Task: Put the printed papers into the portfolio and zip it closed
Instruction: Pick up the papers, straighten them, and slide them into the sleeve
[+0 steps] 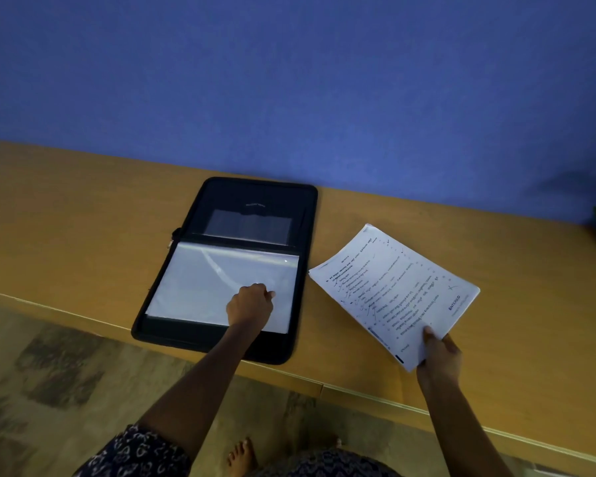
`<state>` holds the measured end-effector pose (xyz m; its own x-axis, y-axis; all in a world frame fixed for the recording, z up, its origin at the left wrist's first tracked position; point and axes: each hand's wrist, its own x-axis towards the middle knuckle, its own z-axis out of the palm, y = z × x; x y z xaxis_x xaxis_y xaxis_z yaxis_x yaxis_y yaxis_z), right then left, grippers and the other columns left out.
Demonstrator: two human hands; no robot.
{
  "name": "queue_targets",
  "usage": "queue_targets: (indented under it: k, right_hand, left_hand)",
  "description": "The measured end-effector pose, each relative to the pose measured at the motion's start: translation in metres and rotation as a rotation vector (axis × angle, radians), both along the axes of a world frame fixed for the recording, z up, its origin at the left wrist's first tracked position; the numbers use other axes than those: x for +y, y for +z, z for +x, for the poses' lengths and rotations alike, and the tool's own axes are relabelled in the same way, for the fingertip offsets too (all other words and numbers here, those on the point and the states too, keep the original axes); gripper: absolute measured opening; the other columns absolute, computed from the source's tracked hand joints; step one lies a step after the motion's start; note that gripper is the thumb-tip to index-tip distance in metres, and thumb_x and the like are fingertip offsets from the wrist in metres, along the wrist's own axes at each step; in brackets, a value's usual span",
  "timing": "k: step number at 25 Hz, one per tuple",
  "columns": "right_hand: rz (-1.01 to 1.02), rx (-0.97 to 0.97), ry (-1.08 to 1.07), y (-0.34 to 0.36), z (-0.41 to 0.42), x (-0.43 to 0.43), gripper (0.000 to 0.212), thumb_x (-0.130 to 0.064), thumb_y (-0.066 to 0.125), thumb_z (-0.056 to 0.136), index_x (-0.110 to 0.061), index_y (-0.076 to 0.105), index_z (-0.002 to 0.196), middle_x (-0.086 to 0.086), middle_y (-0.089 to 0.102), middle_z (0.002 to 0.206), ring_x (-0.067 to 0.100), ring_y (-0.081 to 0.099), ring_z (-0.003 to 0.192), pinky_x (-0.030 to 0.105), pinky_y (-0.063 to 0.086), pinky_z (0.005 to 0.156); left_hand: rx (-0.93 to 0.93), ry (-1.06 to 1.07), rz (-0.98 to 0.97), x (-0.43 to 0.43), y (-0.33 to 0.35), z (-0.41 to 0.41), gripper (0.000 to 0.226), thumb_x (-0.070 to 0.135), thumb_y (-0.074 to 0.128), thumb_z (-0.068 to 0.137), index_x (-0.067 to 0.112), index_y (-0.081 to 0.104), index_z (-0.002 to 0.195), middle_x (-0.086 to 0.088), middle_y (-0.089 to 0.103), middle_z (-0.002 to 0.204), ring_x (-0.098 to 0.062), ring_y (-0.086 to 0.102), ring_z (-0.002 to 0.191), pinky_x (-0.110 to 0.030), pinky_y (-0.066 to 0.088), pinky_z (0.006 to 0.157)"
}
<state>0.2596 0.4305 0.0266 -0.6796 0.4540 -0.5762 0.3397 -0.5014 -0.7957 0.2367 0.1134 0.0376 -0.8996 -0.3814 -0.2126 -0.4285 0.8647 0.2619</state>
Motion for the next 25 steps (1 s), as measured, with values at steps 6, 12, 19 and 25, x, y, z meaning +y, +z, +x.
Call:
queue_targets:
  k: [6,12,19,25]
  right_hand:
    - [-0.020,-0.003,0.006,0.000,0.003,-0.001,0.021,-0.005,0.052,0.097,-0.007,0.057,0.117,0.004,0.064,0.097,0.019,0.061,0.079,0.041,0.053,0.075]
    - [-0.024,0.007,0.012,-0.001,0.009,-0.004,0.018,-0.007,0.052,0.097,-0.008,0.058,0.114,0.001,0.065,0.093,0.020,0.062,0.081,0.042,0.053,0.076]
    - [-0.004,0.037,-0.009,-0.001,0.016,0.000,0.027,-0.008,0.053,0.097,-0.001,0.056,0.123,0.012,0.062,0.109,0.020,0.062,0.081,0.037,0.052,0.071]
    - [0.029,0.095,0.064,0.002,0.014,-0.001,0.018,-0.009,0.053,0.097,-0.007,0.059,0.114,0.001,0.067,0.096,0.020,0.064,0.082,0.036,0.053,0.068]
  left_hand:
    - [-0.062,-0.097,-0.110,0.006,0.007,0.004,0.034,0.010,0.058,0.085,0.011,0.047,0.118,-0.010,0.067,0.098,-0.029,0.067,0.086,-0.032,0.048,0.065]
    - [-0.149,-0.375,-0.338,0.017,0.010,0.003,0.032,0.003,0.051,0.089,0.007,0.052,0.120,-0.013,0.054,0.114,-0.029,0.066,0.087,-0.033,0.050,0.068]
    - [-0.235,-0.399,-0.503,0.016,0.017,-0.007,0.033,0.010,0.062,0.086,0.001,0.056,0.117,-0.013,0.054,0.116,-0.025,0.067,0.088,-0.031,0.053,0.070]
    - [-0.248,-0.417,-0.585,0.010,0.024,-0.015,0.047,0.037,0.070,0.082,0.006,0.057,0.115,-0.008,0.055,0.113,-0.021,0.066,0.084,-0.027,0.041,0.060]
